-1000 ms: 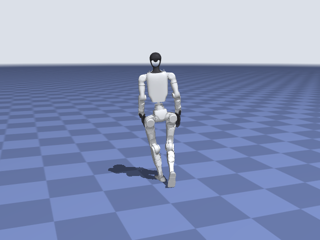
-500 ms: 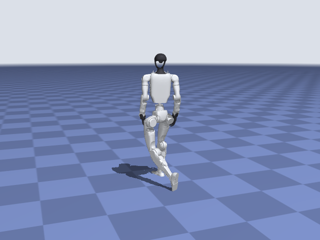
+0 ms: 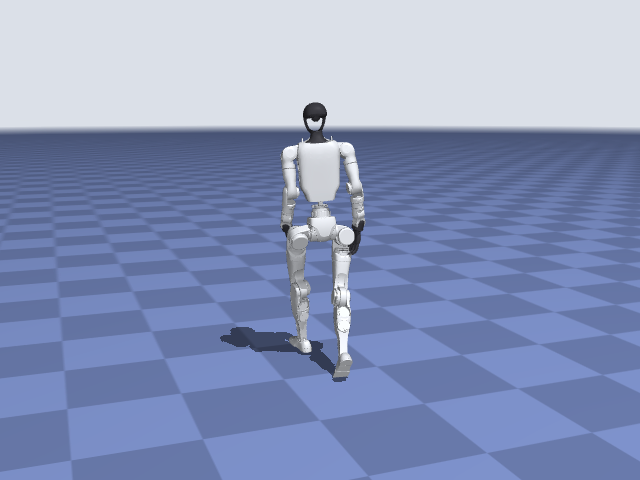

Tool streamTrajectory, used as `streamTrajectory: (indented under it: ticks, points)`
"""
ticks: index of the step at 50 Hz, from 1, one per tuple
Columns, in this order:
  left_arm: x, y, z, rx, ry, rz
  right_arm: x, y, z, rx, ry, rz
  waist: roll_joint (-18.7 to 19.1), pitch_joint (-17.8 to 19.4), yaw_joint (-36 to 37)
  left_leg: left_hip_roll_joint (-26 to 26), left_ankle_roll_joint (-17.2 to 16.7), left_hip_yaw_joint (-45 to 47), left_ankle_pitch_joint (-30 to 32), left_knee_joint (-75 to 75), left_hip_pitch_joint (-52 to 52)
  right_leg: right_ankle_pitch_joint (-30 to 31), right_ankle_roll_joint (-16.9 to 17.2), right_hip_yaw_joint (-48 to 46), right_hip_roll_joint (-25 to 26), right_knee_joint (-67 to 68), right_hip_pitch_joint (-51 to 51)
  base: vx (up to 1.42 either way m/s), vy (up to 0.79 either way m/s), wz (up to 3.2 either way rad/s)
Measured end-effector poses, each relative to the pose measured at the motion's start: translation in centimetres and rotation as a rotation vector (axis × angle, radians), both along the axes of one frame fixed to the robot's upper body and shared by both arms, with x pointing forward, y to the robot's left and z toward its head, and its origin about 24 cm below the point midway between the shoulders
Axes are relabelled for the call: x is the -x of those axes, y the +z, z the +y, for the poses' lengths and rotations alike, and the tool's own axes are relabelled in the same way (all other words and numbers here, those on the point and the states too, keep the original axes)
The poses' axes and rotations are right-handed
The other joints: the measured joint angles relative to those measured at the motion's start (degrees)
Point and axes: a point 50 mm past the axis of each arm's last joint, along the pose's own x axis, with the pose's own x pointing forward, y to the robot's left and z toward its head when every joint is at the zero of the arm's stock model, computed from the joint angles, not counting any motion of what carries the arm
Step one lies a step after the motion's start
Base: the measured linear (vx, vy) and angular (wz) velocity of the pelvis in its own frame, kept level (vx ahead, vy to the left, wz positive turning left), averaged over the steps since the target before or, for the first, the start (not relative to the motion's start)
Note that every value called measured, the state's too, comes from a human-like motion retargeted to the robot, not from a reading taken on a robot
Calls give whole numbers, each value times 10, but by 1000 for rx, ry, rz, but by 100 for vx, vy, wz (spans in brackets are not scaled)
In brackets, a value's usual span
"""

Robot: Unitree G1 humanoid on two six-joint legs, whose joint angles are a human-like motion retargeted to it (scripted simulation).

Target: Walk run

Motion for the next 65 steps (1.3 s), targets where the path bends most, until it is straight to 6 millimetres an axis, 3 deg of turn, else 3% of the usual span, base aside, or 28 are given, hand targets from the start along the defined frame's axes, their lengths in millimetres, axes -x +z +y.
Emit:
streamTrajectory:
  ticks: [2,5,7,10,15,19,23,25,27,28,30,32,34,35,37,40,43,47,48,50,52,54,55,58,60,62,63,65]
  points:
    - [2,-1,3,26,21,21,-4,0,2,2,-80,-45,3,5,-23,9,9,-23,-45,53,16,97,33,11,6,131,-46,145,-5,37]
    - [5,-2,14,-31,-46,61,-24,3,-1,41,-111,-151,-19,25,-31,-27,30,1,-92,65,81,105,50,-7,-58,376,-133,114,-7,-14]
    - [10,-5,19,-66,-129,127,-42,6,0,65,-79,-230,38,24,-31,21,25,-22,-96,29,112,75,32,-25,6,315,-172,87,-2,-39]
    - [17,-10,12,-74,-257,235,-65,15,-9,138,-78,-373,61,34,-62,3,27,-53,-109,9,154,-8,46,-24,18,286,-242,100,-4,95]
    - [23,-11,3,-102,-345,195,-87,32,-17,188,-131,-596,65,38,-146,-44,43,-85,-135,-32,237,-114,78,-49,-61,121,-335,103,-16,141]
    - [33,-13,0,-94,-367,232,-82,31,-13,185,-73,-578,41,41,-178,-77,50,-104,-170,-42,314,-158,74,-53,-115,-64,-370,102,-33,80]
    - [46,-18,0,-41,-338,351,-64,21,-6,182,47,-462,41,29,-174,-73,28,-105,-170,-35,369,-185,117,-64,-119,-162,-393,111,-47,14]
    - [52,-20,-2,-29,-313,376,-60,21,-2,190,3,-456,45,14,-172,-69,0,-108,-126,-15,378,-184,52,-40,-109,-115,-395,123,-56,38]
    - [59,-21,-4,-23,-290,382,-65,25,-2,179,-135,-512,44,-2,-192,-54,-45,-109,-22,31,386,-158,37,-114,-134,-76,-386,114,-55,128]
    - [62,-21,-4,-20,-270,379,-65,26,-2,180,-206,-535,44,-8,-212,-45,-69,-122,51,70,383,-128,37,-77,-130,-66,-374,113,-62,141]
    - [64,-21,-4,-13,-220,359,-61,26,-1,163,-293,-546,40,-19,-208,-26,-111,-99,177,185,348,-156,21,11,-115,-31,-351,123,-73,44]
    - [59,-20,-5,-25,-221,321,-59,24,-5,144,-270,-500,39,-6,-195,15,-95,-73,228,358,281,-199,0,23,-84,-14,-314,108,-58,-18]
    - [46,-18,-3,-45,-230,262,-59,20,-11,137,-156,-425,34,4,-186,22,-81,-82,212,468,221,-203,-7,-57,-97,-30,-268,97,-50,-41]
    - [39,-16,-3,-56,-237,226,-59,18,-15,141,-84,-384,15,-4,-181,-5,-69,-75,185,468,200,-203,-8,-50,-112,-46,-252,85,-45,-53]
    - [27,-12,2,-92,-223,137,-57,15,-18,135,56,-308,0,-5,-165,-7,-51,-55,122,463,161,-216,-19,-24,-90,-63,-218,79,-40,-87]
    - [9,-2,4,-102,-131,-30,-59,16,-23,139,223,-290,-17,7,-111,-32,-59,-61,45,423,87,-214,-29,12,-65,-93,-171,98,-42,-169]
    - [-2,7,8,-104,-54,-145,-61,20,-23,161,313,-362,-18,8,-63,0,-50,-27,-12,307,27,-232,-55,41,-27,-108,-137,100,-34,-165]
    - [-1,7,8,-118,-70,-144,-57,20,-20,160,322,-395,6,10,-38,30,-47,12,-27,83,-16,-268,-80,47,20,-120,-86,95,-21,-82]
    - [1,5,6,-119,-86,-116,-54,19,-20,153,313,-375,9,11,-38,23,-37,14,-38,34,-28,-277,-83,49,24,-120,-72,105,-15,-36]
    - [9,-1,2,-125,-122,-38,-47,16,-18,117,287,-322,11,6,-46,-7,-52,2,-71,-59,-42,-290,-87,37,25,-118,-51,111,-14,2]
    - [14,-4,1,-138,-124,16,-38,13,-13,73,248,-269,13,3,-56,-21,-67,5,-78,-88,-39,-279,-78,13,28,-105,-32,111,-14,15]
    - [8,-2,2,-109,-66,-2,-30,11,-8,38,204,-232,11,0,-46,-21,-19,-6,-61,-54,-31,-223,-55,3,24,-80,-17,125,-15,-53]
    - [4,0,3,-81,-18,-24,-26,10,-6,24,182,-217,9,-1,-32,-10,-6,21,-67,-28,-25,-180,-41,-3,18,-64,-8,120,-14,-142]
    - [-1,3,3,-4,123,-75,-24,10,-6,36,80,-225,10,-8,12,29,-10,2,-33,31,-8,28,27,-12,-4,43,-19,126,-5,-118]
    - [2,2,7,28,144,-55,-29,11,-2,36,48,-256,4,-4,-10,11,9,-68,-67,79,2,105,62,11,2,201,-78,136,-6,32]
    - [5,0,16,-12,77,-1,-41,13,-3,43,71,-293,-10,7,-33,-3,30,-4,-107,103,44,105,79,-2,-31,364,-137,110,-10,18]
    - [8,-2,21,-38,27,38,-47,14,0,42,94,-312,17,8,-24,30,31,-2,-107,85,60,105,73,-10,-9,347,-154,104,-6,-58]
    - [15,-7,23,-57,-91,154,-59,17,-2,73,110,-360,49,13,-26,45,34,-9,-123,68,93,52,47,-15,24,331,-196,92,-3,-24]
